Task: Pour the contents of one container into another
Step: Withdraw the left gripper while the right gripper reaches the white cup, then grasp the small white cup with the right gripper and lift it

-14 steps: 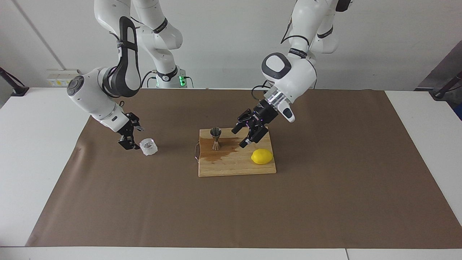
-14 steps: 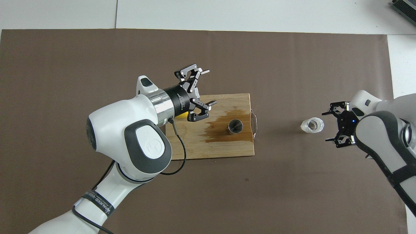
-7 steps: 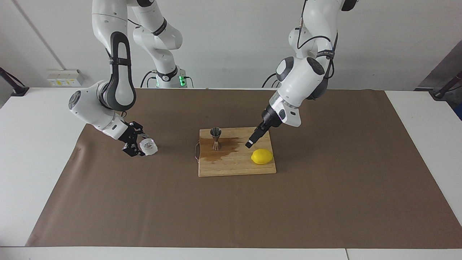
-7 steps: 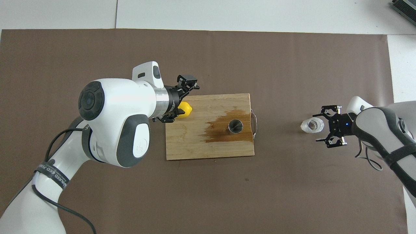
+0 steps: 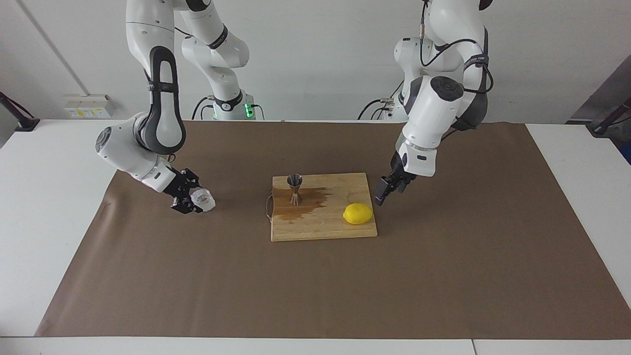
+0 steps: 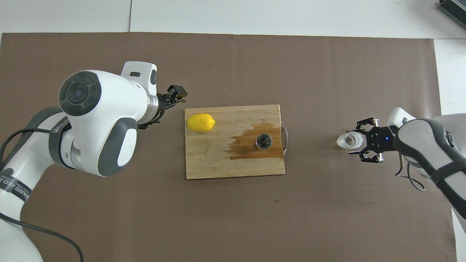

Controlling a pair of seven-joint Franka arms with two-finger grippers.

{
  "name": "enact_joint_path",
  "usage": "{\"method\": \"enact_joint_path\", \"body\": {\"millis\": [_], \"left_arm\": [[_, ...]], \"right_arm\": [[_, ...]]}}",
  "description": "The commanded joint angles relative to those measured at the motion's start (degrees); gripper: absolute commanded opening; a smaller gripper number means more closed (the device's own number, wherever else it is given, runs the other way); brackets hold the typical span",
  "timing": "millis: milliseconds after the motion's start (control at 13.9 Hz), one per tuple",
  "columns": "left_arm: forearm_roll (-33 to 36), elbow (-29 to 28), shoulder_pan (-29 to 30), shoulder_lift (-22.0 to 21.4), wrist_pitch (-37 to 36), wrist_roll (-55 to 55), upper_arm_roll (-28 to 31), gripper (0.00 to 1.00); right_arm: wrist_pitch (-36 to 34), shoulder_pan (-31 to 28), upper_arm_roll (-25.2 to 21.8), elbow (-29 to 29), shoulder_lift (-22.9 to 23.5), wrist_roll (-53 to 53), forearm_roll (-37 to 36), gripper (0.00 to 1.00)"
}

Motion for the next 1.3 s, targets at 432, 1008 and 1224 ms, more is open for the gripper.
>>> {"method": "enact_joint_path", "body": {"millis": [432, 1008, 1224], "left_arm": [[1.23, -2.06, 11.56, -2.22, -4.27, 33.4, 3.43, 1.0], [1.23, -0.84, 23.34, -4.23, -8.13, 55.74, 3.52, 1.0], [1.31, 3.89, 23.27, -7.13, -15.93, 57.08, 3.69, 1.0]], "right_arm": [[-0.23, 1.13, 1.51, 1.92, -4.92, 3.9, 6.36, 0.0], [0.03, 13.86, 1.96, 8.06, -6.95, 29.11, -4.68, 0.0], [-0.14, 19.39, 1.96, 11.66, -6.6, 42.47, -13.3, 0.0]]}}
